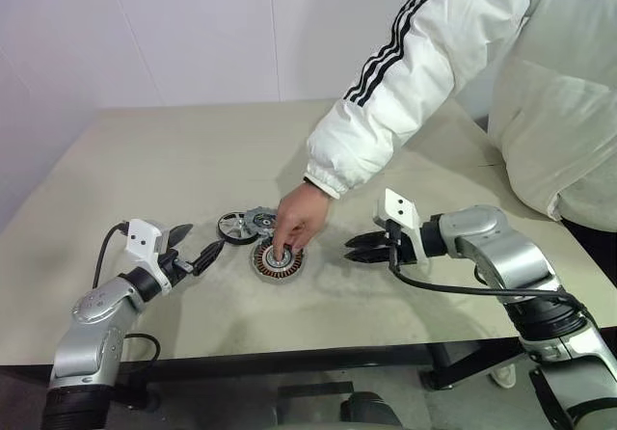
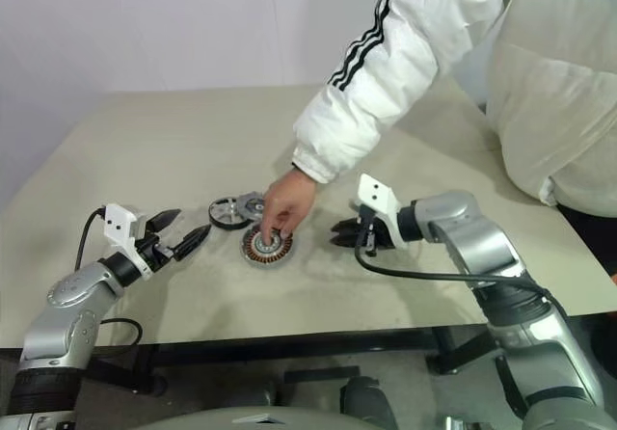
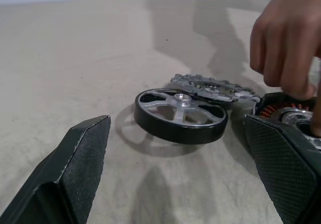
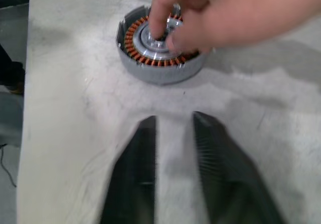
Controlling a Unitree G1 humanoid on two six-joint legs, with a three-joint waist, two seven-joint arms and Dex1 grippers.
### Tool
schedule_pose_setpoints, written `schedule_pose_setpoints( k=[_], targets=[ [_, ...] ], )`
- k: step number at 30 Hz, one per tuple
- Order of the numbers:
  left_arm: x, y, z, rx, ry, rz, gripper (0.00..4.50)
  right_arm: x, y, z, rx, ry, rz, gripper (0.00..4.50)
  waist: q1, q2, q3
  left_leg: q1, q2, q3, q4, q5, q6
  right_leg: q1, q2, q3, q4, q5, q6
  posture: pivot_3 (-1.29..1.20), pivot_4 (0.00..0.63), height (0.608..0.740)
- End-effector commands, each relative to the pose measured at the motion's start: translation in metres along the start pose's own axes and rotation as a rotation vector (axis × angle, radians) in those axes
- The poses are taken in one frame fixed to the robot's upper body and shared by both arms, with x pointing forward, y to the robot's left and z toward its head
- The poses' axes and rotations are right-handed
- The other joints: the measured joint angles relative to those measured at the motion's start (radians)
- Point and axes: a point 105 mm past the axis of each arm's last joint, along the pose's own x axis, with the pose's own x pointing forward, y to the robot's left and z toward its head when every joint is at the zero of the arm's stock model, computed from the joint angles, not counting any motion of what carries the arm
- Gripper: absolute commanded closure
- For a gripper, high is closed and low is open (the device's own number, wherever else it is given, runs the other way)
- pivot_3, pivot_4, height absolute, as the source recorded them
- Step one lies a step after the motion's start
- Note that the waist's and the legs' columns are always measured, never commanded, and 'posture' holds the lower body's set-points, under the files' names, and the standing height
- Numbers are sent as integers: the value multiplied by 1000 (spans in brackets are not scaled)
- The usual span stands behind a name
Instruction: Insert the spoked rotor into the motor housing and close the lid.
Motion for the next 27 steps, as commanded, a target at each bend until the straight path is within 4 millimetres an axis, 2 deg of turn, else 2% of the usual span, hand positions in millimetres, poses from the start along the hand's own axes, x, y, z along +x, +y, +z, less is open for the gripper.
schedule_pose_setpoints(
  k=[1,7,8,16,27],
  targets=[
    [2,-4,21,44,-46,-14,0,-15,-1,11,-45,-33,-23,2245,0,0,0,0,0,0,0,0,0,0,0,0,0,0,0,0,0,740],
    [2,-10,30,72,-55,-38,0,-20,2,9,-44,-31,-19,224,-1,0,0,0,0,0,0,0,0,0,0,0,0,0,0,0,0,740],
    [2,-10,31,74,-56,-38,0,-20,2,9,-45,-31,-19,14,-1,0,0,0,0,0,0,0,0,0,0,0,0,0,0,0,0,740],
    [-3,-12,38,128,-55,-64,0,-18,2,7,-48,-29,-20,14,0,-1,0,0,0,0,0,0,0,0,0,0,0,0,0,0,0,740],
    [-10,-7,29,140,-43,-54,0,-14,4,9,-56,-23,-5,14,0,-1,0,0,0,0,1,0,0,1,0,0,0,0,0,0,0,740]
  ],
)
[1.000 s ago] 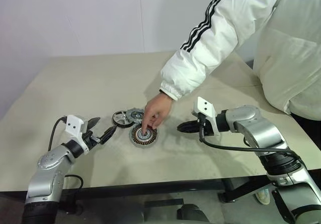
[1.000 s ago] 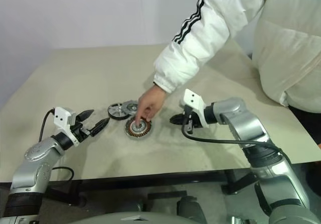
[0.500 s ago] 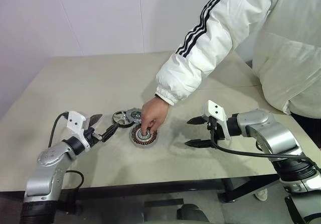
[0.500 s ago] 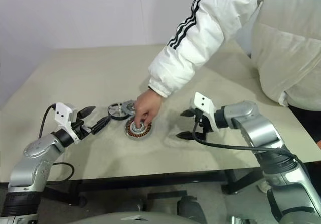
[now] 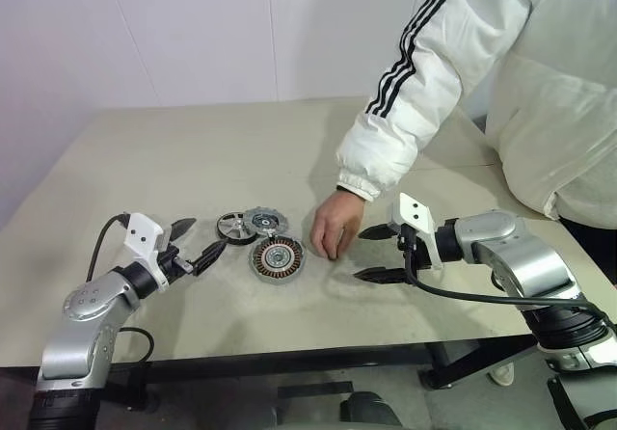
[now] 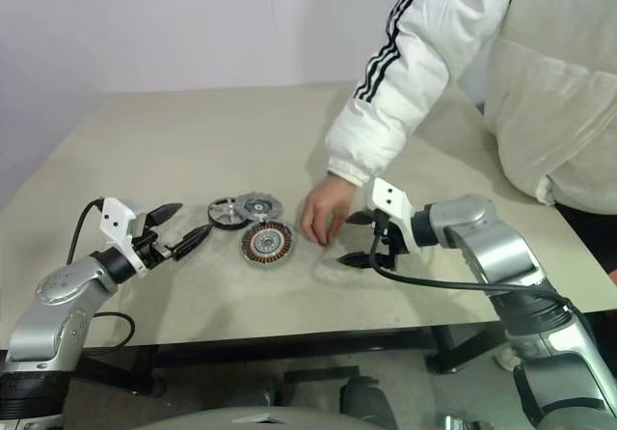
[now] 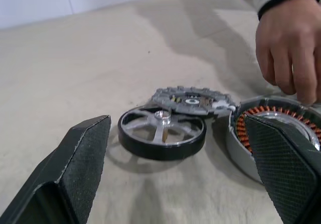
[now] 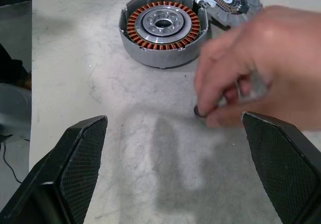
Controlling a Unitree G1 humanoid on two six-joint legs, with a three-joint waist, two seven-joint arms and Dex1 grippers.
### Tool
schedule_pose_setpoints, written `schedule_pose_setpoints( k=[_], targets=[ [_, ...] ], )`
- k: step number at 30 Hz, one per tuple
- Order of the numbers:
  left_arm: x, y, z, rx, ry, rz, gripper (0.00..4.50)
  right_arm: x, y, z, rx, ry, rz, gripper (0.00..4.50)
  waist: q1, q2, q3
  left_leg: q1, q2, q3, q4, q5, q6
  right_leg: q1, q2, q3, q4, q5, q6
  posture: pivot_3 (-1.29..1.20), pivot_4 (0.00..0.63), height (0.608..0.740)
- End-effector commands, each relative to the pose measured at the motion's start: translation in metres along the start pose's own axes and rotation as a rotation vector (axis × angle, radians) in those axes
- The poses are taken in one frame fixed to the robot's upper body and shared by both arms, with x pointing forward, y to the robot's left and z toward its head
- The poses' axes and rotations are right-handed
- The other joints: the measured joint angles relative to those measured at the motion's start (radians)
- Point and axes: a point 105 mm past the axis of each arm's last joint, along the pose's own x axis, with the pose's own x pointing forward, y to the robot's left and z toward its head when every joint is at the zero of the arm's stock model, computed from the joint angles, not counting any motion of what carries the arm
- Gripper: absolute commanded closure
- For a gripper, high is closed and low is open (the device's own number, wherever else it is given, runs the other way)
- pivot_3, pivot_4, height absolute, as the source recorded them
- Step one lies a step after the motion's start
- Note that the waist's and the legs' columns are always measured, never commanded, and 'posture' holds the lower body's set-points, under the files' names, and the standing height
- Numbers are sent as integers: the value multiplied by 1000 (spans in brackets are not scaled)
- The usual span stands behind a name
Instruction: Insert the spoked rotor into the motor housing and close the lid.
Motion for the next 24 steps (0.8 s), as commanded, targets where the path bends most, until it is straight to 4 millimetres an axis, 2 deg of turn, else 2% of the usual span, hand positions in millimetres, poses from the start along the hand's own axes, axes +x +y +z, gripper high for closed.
schedule_pose_setpoints(
  k=[1,13,18,24],
  targets=[
    [-5,5,10,43,-32,15,0,-3,2,15,-58,-30,3,14,0,0,0,0,0,0,0,0,0,0,0,0,0,0,0,0,0,740],
    [0,-1,20,54,-48,0,0,1,1,9,-49,-7,-6,14,0,0,0,0,0,0,1,0,0,0,0,0,0,0,0,0,0,740],
    [1,-4,23,54,-55,-11,0,17,-11,-5,-13,3,-74,14,-2,-2,-1,1,0,0,1,0,0,0,0,0,1,0,0,0,0,740],
    [0,-9,25,75,-57,-44,0,39,-19,-11,23,-1,-122,14,-1,-2,-1,1,0,0,2,0,0,0,0,0,2,0,0,0,0,740]
  ],
)
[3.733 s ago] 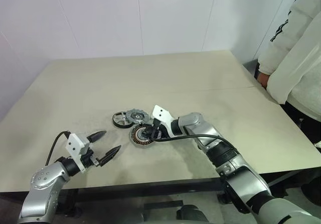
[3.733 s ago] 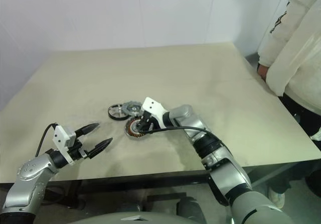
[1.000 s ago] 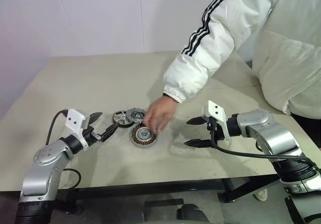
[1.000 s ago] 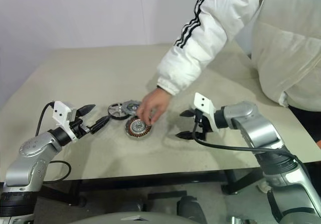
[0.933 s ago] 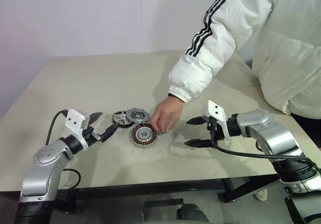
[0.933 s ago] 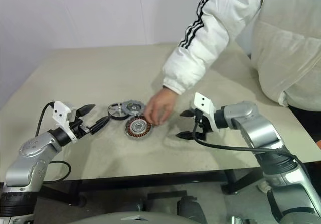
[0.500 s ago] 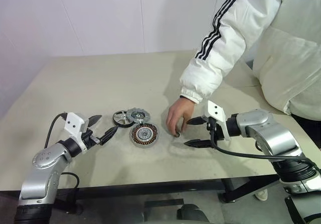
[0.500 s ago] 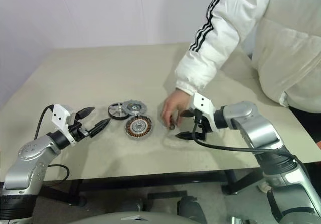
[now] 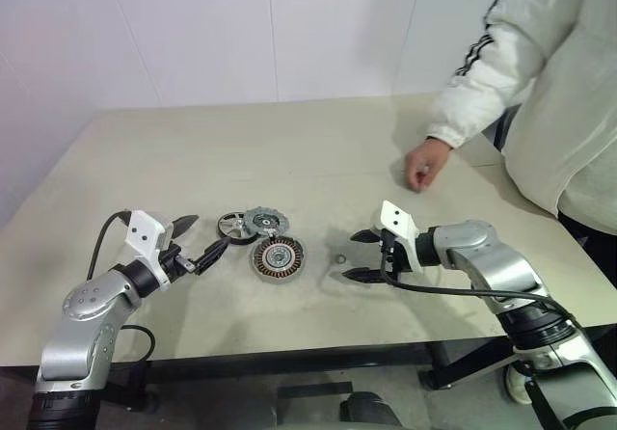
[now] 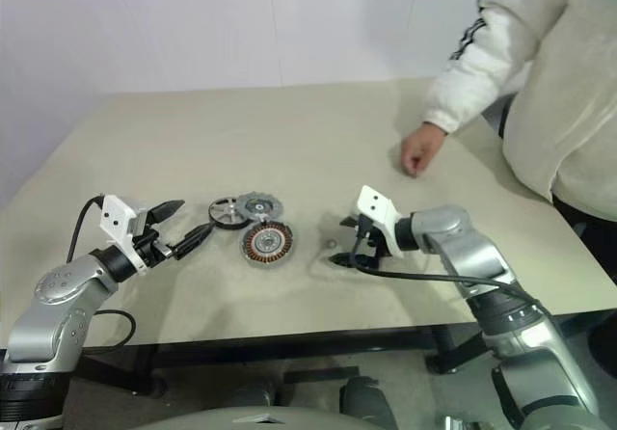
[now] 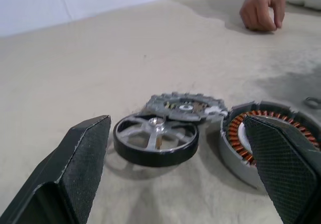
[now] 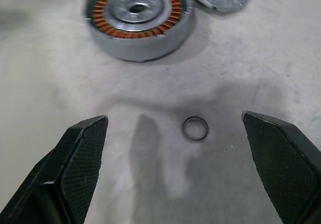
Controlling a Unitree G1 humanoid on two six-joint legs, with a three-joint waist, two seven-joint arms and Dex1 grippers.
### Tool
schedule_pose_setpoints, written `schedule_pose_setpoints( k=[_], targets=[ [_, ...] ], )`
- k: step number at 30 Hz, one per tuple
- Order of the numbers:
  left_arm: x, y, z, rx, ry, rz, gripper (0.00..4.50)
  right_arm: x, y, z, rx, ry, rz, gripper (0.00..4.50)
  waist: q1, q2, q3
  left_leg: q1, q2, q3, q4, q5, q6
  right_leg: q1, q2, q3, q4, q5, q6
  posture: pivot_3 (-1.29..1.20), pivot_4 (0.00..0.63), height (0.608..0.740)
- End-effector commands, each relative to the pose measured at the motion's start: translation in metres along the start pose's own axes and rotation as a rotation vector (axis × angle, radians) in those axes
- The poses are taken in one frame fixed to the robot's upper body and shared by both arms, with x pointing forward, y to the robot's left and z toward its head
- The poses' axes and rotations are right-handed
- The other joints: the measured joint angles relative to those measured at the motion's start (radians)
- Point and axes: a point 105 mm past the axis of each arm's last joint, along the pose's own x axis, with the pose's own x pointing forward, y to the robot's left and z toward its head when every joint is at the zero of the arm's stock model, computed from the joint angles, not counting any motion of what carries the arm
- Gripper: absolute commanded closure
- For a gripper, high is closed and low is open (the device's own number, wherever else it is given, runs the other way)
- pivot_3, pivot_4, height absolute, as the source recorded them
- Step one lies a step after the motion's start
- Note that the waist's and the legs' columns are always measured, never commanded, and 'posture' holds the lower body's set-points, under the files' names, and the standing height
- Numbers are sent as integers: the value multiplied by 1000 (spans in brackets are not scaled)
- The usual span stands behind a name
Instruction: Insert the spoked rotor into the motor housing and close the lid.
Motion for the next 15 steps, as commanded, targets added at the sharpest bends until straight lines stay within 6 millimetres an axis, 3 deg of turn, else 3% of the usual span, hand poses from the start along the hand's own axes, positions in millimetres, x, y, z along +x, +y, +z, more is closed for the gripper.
schedule_pose_setpoints(
  k=[1,15],
  targets=[
    [-2,-3,14,49,-39,-24,0,8,-5,9,-31,-18,-29,14,0,0,0,0,0,0,0,0,0,0,0,0,0,0,0,0,0,740],
    [-16,-8,7,57,-26,-43,0,25,-14,-12,0,17,-74,14,-1,0,0,1,0,1,1,0,0,0,0,0,1,0,0,0,0,740]
  ],
)
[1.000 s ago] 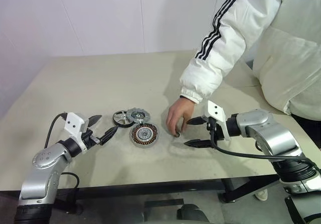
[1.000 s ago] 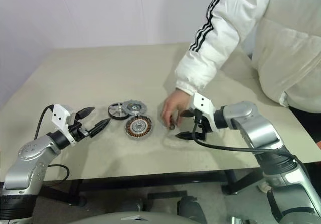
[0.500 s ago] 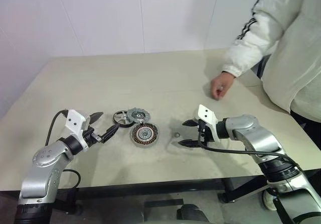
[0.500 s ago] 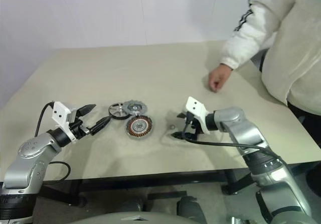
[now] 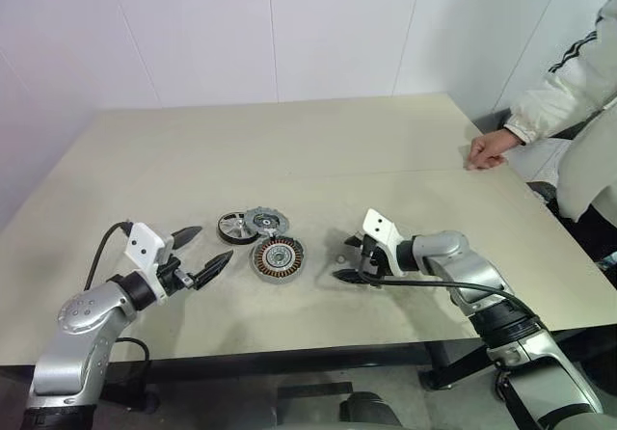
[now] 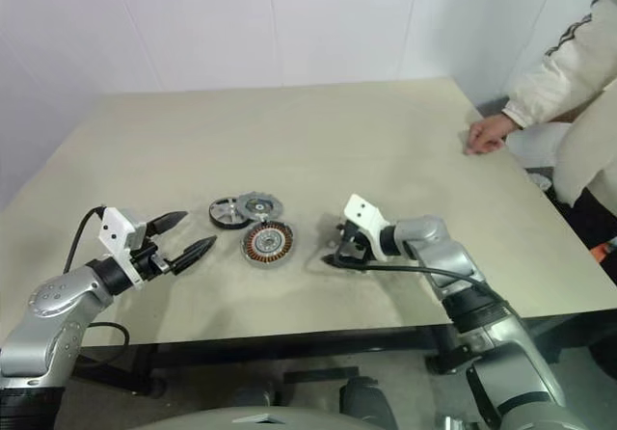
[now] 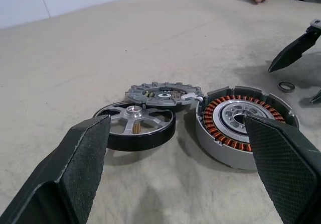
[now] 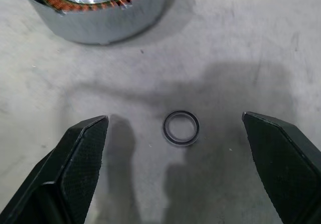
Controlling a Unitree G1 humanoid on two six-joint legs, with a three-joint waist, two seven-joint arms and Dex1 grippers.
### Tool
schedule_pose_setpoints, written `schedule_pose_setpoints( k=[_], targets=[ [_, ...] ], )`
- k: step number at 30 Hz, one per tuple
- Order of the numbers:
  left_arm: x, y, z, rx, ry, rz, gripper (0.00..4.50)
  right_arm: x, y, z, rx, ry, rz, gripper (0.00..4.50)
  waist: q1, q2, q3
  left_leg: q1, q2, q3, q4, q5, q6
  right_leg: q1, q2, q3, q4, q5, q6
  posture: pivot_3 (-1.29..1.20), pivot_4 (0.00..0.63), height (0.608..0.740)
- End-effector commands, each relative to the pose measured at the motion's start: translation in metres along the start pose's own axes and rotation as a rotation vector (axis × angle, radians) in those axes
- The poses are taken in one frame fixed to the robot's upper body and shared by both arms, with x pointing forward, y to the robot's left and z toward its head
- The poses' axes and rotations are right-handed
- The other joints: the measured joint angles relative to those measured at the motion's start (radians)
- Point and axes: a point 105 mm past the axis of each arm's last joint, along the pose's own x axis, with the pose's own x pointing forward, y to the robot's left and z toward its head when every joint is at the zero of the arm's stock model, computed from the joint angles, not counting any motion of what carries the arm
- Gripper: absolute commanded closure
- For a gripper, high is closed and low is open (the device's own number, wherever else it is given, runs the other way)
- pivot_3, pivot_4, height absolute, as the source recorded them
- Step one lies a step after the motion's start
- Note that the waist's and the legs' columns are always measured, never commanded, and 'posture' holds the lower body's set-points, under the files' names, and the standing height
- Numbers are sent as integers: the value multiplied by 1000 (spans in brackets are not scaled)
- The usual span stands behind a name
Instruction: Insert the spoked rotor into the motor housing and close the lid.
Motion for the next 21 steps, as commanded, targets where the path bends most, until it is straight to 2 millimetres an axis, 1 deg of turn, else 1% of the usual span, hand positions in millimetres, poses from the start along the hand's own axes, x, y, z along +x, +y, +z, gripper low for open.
schedule_pose_setpoints(
  k=[1,6,7,9,12,16,18,21],
  targets=[
    [-4,4,16,54,-48,14,0,0,-5,10,-40,-24,-18,14,-1,0,0,0,0,0,0,0,0,0,0,0,0,0,0,0,0,740],
    [-5,3,15,53,-48,15,0,1,-6,4,-36,-12,-18,14,-1,0,0,1,0,0,0,0,0,1,0,0,0,0,0,0,0,740],
    [-5,2,15,53,-49,16,0,1,-6,3,-34,-8,-19,391,-1,0,0,1,0,0,0,0,0,1,0,0,0,0,0,0,0,740],
    [-5,1,16,54,-50,16,0,2,-6,0,-33,-3,-19,926,-1,0,0,1,0,0,0,0,0,1,0,0,0,0,0,0,0,740],
    [-5,0,19,58,-53,19,0,3,-5,-3,-32,8,-16,1926,-1,0,-1,1,0,1,1,0,0,1,0,0,1,0,0,0,0,740],
    [-4,0,22,62,-56,21,0,3,-6,-2,-34,6,-14,3264,-1,0,-1,4,0,2,1,0,0,4,0,0,1,1,0,0,0,740],
    [-3,0,24,64,-57,20,0,3,-6,-1,-36,4,-15,3832,0,0,-1,6,0,2,1,0,0,7,0,0,0,1,0,0,0,740],
    [-1,-1,27,67,-59,18,0,1,-8,1,-45,3,-20,3835,0,0,0,11,0,2,1,0,0,12,1,0,0,1,0,0,0,740]
  ],
)
